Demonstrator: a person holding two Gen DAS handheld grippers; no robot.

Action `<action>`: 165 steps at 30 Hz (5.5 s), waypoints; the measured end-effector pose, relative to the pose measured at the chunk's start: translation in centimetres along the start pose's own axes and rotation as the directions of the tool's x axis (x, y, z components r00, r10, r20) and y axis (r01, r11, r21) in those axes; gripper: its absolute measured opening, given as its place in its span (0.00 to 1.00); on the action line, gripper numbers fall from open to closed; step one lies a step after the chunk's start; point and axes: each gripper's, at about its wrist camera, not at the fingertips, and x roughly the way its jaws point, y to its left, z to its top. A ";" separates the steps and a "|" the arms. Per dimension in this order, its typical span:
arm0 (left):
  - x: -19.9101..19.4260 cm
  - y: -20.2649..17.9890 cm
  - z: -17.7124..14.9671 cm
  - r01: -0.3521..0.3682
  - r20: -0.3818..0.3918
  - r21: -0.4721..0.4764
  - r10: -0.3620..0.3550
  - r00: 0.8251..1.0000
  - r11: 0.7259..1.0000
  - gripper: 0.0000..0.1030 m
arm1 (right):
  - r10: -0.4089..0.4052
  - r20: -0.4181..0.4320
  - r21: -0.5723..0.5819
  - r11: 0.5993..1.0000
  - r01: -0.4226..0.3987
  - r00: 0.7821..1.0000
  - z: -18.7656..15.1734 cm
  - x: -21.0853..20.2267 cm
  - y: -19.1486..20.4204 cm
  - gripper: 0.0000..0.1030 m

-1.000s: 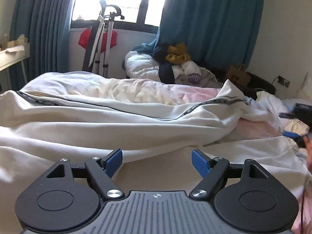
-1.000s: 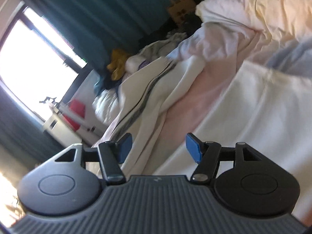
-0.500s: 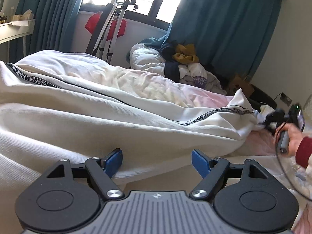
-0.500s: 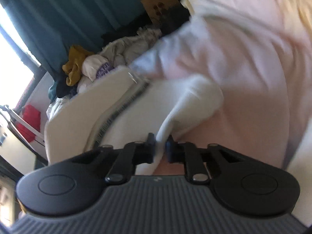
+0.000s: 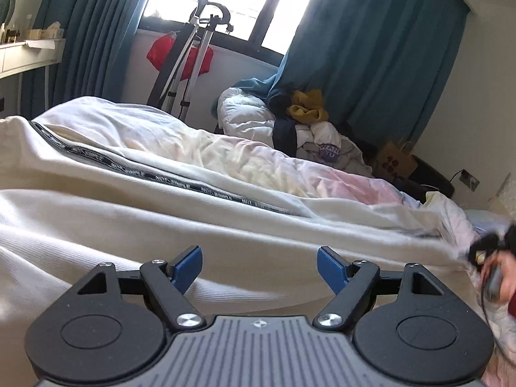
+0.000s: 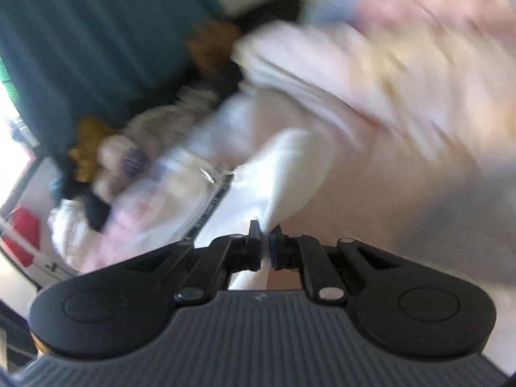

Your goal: Fold clothes

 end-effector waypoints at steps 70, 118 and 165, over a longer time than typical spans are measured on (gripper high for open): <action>-12.7 7.9 1.5 -0.155 -0.148 -0.293 0.115 0.982 0.943 1.00 | -0.029 0.020 0.525 0.851 0.014 0.999 -11.3 -14.8 -15.0 0.58; -17.2 18.7 -1.1 -0.433 -0.387 -0.649 0.220 0.896 0.626 0.99 | -0.100 0.204 0.338 0.941 0.026 0.974 -8.4 -14.7 -14.1 0.06; -13.0 17.0 15.0 -0.140 0.001 -0.707 0.199 0.980 0.694 0.05 | 0.087 0.342 0.060 0.992 -0.114 0.936 1.0 -11.1 -0.2 0.05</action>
